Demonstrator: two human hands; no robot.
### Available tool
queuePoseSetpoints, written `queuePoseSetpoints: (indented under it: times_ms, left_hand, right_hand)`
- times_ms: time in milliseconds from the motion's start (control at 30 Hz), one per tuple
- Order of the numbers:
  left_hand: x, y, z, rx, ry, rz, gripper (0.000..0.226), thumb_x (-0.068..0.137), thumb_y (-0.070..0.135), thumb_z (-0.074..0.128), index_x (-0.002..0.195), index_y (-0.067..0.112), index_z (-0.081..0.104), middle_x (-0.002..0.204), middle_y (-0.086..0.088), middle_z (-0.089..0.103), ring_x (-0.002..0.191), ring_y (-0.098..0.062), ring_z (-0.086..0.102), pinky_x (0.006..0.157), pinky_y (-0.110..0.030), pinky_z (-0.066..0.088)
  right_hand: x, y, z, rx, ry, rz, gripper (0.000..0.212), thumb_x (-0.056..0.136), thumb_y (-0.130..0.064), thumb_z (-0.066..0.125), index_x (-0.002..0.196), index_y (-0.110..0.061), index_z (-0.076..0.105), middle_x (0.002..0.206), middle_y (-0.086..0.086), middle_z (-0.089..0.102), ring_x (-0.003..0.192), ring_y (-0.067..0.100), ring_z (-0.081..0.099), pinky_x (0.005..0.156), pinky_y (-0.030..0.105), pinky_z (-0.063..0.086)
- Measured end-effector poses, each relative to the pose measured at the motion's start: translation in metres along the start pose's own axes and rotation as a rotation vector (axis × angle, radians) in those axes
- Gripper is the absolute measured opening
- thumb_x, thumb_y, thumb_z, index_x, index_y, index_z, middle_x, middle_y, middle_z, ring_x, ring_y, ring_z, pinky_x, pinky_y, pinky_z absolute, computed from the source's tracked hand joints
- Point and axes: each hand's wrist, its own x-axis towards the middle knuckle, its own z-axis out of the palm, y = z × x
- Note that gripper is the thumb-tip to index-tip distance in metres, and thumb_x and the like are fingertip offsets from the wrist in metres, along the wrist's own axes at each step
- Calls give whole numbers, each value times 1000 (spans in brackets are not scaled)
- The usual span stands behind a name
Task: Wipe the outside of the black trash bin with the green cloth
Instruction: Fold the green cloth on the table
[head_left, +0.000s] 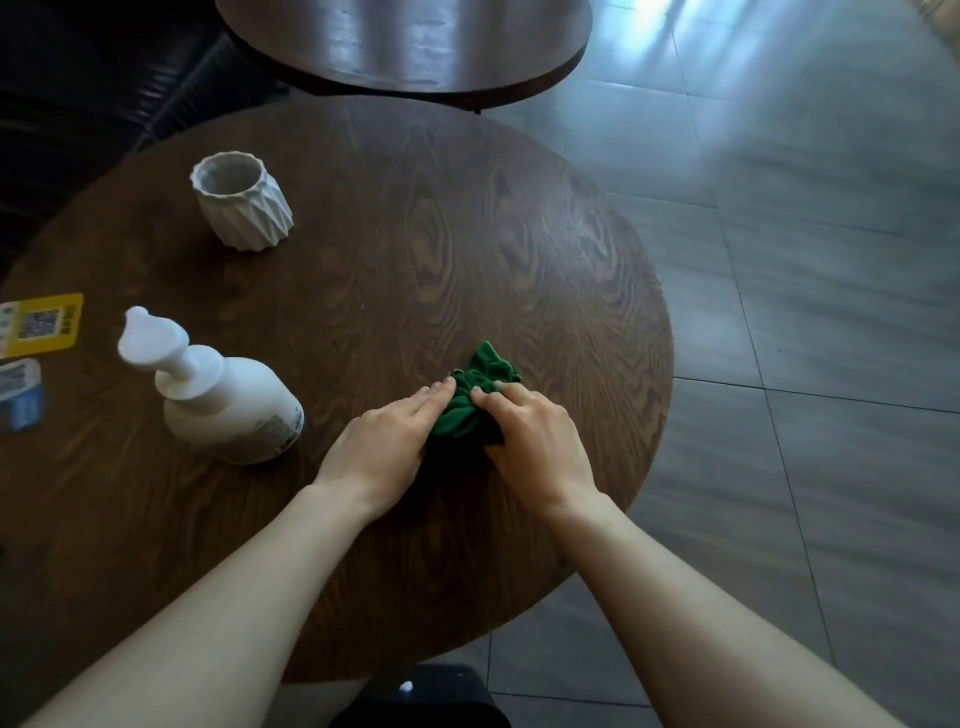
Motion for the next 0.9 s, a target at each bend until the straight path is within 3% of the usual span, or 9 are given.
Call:
queuePoseSetpoints:
  times_ms: [300,767,900]
  left_hand:
    - [-29,30,-43,-62,63,-32,75,86,-3,60,151,29,43,148,8,55,132,-19,57,109,-39,48]
    - [-94,96,-183,-105,188,6,69,87,-1,62,147,33,50,145,12,58,133,-12,56,111,-30,44]
    - [-125,121,-238,-107,241,51,65,87,1,64,143,32,54,141,12,62,128,-15,61,106,-33,49]
  right_hand:
    - [-25,-22,-39,-41,37,-2,52,99,-14,64,149,-23,53,135,-1,60,115,21,61,91,39,56]
    - [-76,-106,-170,-80,173,-10,49,98,-15,64,146,-25,56,138,-3,60,118,21,61,92,38,57]
    - [-102,-145,-219,-97,241,-19,50,96,-14,64,144,-25,57,138,-3,61,118,21,61,90,37,57]
